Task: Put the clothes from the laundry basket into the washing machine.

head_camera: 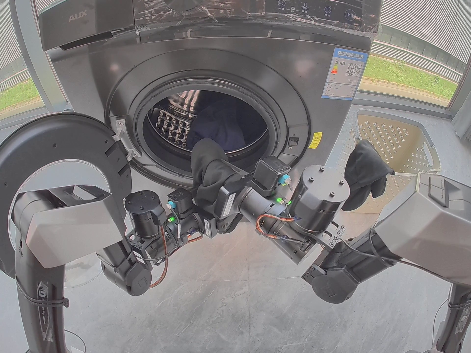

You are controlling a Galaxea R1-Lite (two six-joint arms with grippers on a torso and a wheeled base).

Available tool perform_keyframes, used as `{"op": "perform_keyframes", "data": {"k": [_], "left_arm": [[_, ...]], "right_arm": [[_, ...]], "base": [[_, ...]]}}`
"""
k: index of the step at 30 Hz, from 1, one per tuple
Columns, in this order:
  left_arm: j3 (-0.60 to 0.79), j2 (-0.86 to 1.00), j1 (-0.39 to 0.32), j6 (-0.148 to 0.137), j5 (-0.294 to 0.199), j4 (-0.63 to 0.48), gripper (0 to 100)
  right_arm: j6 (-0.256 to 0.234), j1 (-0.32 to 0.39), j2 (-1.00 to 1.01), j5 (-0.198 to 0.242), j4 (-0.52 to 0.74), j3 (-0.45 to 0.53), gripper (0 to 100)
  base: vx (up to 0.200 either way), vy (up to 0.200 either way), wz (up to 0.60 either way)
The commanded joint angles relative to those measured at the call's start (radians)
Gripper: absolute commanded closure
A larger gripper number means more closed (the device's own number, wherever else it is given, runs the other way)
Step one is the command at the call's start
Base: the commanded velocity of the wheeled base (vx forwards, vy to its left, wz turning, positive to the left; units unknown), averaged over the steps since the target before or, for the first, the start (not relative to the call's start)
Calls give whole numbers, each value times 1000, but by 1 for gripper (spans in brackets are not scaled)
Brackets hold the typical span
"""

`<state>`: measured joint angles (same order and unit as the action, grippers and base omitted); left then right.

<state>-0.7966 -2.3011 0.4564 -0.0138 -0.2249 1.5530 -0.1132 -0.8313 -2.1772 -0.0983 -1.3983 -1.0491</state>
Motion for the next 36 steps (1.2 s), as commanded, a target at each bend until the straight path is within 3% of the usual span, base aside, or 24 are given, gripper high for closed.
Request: {"op": "perform_keyframes", "data": {"k": [1, 6, 7, 10, 18, 21, 24, 28, 32, 36], "left_arm": [[-12, -37, -2, 0, 4, 1, 0], [-18, -35, -1, 0, 4, 1, 0], [-19, -35, -1, 0, 6, 1, 100], [-19, -32, -4, 3, 12, 2, 100], [-27, 31, -22, 55, 18, 2, 100], [-27, 68, -30, 80, 42, 2, 100], [-16, 120, -27, 129, 56, 1, 100], [22, 183, -16, 178, 56, 1, 100], [76, 229, -1, 192, 55, 1, 100], [117, 264, 8, 187, 55, 1, 100]], "right_arm": [[-2, -3, 19, 0, -2, 6, 100], [-3, -3, 19, 0, -4, 17, 100], [-3, -3, 19, 0, -4, 17, 100], [-3, 0, 20, 0, -4, 18, 100], [-8, 49, 56, 0, 5, 81, 100], [-10, 70, 71, 0, 15, 124, 100], [-6, 95, 57, 8, 27, 207, 100], [-6, 93, 8, 9, 13, 205, 100], [-6, 90, -4, 9, 12, 187, 100], [-3, 90, -29, 6, 10, 173, 100]], "base": [[0, 0, 0], [0, 0, 0], [0, 0, 0], [0, 0, 0], [0, 0, 0], [0, 0, 0], [0, 0, 0], [0, 0, 0], [0, 0, 0], [0, 0, 0]]}}
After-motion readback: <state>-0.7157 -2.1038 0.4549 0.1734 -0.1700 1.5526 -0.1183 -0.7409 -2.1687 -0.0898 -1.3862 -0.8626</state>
